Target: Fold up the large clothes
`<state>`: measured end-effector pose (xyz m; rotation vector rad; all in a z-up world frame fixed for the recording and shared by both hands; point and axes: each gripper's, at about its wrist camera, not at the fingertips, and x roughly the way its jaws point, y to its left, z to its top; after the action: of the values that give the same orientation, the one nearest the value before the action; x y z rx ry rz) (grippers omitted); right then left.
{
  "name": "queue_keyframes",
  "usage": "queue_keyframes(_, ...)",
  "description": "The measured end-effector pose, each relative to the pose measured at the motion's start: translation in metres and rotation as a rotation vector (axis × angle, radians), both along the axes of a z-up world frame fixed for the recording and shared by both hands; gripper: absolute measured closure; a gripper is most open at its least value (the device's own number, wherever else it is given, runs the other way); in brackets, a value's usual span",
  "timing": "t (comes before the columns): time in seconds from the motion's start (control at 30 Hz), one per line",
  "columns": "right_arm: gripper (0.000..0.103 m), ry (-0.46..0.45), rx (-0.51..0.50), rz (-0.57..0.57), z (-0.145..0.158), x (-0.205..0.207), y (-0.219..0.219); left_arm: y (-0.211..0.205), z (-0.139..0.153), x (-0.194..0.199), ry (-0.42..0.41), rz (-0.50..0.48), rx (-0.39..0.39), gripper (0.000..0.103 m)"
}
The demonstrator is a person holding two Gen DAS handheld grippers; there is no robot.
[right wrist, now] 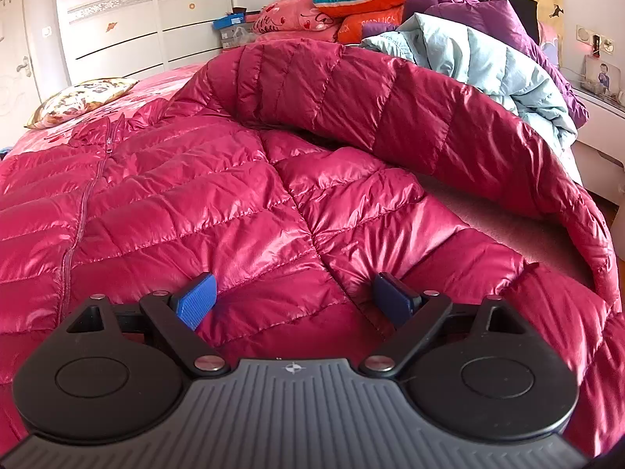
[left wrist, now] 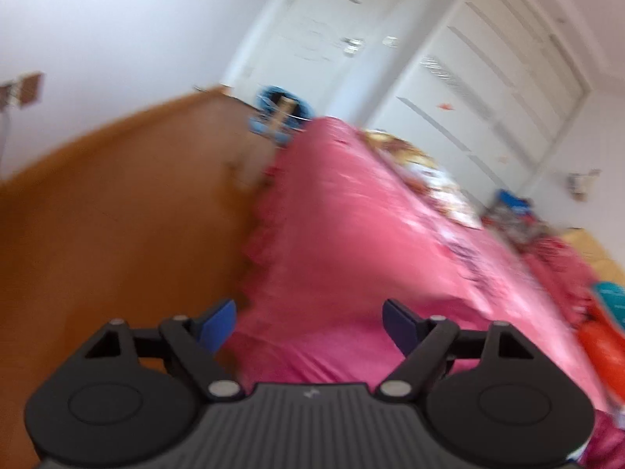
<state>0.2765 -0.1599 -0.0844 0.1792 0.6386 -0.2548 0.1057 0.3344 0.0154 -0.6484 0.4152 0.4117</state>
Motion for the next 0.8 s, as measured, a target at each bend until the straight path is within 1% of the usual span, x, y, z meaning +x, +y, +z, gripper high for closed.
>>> queue_keyframes(0.07, 0.000, -0.004, -0.001, 0.002, -0.003, 0.001, -0.001, 0.008, -0.002, 0.000, 0.032, 0.050, 0.013, 0.021)
queue_keyframes(0.13, 0.000, -0.004, -0.003, 0.000, -0.006, 0.001, 0.000, 0.012, -0.001, -0.002, 0.050, 0.096, 0.046, 0.021)
queue_keyframes(0.17, 0.000, -0.003, -0.007, -0.001, -0.007, 0.002, 0.000, 0.013, 0.000, -0.009, 0.046, 0.101, 0.048, 0.021)
queue_keyframes(0.23, 0.000, -0.002, -0.016, -0.001, -0.008, 0.003, 0.001, 0.016, 0.003, -0.012, -0.006, 0.069, 0.007, 0.021)
queue_keyframes(0.33, 0.000, 0.002, -0.029, -0.002, -0.009, 0.005, 0.003, 0.010, 0.010, -0.018, -0.120, -0.062, -0.074, 0.021)
queue_keyframes(0.4, 0.000, 0.005, -0.035, -0.002, -0.010, 0.006, 0.004, -0.001, 0.014, -0.018, -0.169, -0.154, -0.085, 0.021)
queue_keyframes(0.43, 0.000, 0.007, -0.040, -0.003, -0.010, 0.006, 0.005, -0.007, 0.017, -0.020, -0.201, -0.219, -0.088, 0.021)
queue_keyframes(0.47, 0.000, 0.008, -0.044, -0.003, -0.011, 0.006, 0.006, -0.011, 0.019, -0.020, -0.239, -0.310, -0.109, 0.020)
queue_keyframes(0.5, 0.000, 0.009, -0.048, -0.004, -0.011, 0.007, 0.007, -0.016, 0.019, -0.018, -0.266, -0.396, -0.145, 0.018)
queue_keyframes(0.53, 0.000, 0.009, -0.051, -0.004, -0.011, 0.007, 0.007, -0.020, 0.017, -0.014, -0.283, -0.502, -0.200, 0.018)
queue_keyframes(0.57, 0.000, 0.010, -0.054, -0.004, -0.012, 0.007, 0.008, -0.024, 0.014, -0.010, -0.270, -0.574, -0.238, 0.018)
queue_keyframes(0.6, 0.000, 0.010, -0.055, -0.004, -0.012, 0.007, 0.008, -0.027, 0.012, -0.006, -0.243, -0.605, -0.245, 0.018)
queue_keyframes(0.63, 0.000, 0.010, -0.056, -0.004, -0.012, 0.007, 0.008, -0.031, 0.009, -0.005, -0.208, -0.613, -0.237, 0.018)
queue_keyframes(0.67, 0.000, 0.010, -0.057, -0.003, -0.012, 0.007, 0.008, -0.032, 0.006, -0.002, -0.166, -0.610, -0.235, 0.018)
queue_keyframes(0.73, 0.000, 0.009, -0.056, -0.003, -0.012, 0.007, 0.008, -0.029, -0.001, 0.001, -0.098, -0.571, -0.253, 0.018)
queue_keyframes(0.77, 0.000, 0.009, -0.057, -0.002, -0.012, 0.008, 0.008, -0.023, -0.004, 0.008, -0.064, -0.546, -0.261, 0.018)
queue_keyframes(0.8, 0.000, 0.010, -0.056, -0.002, -0.012, 0.007, 0.007, -0.020, -0.007, 0.013, -0.012, -0.495, -0.252, 0.018)
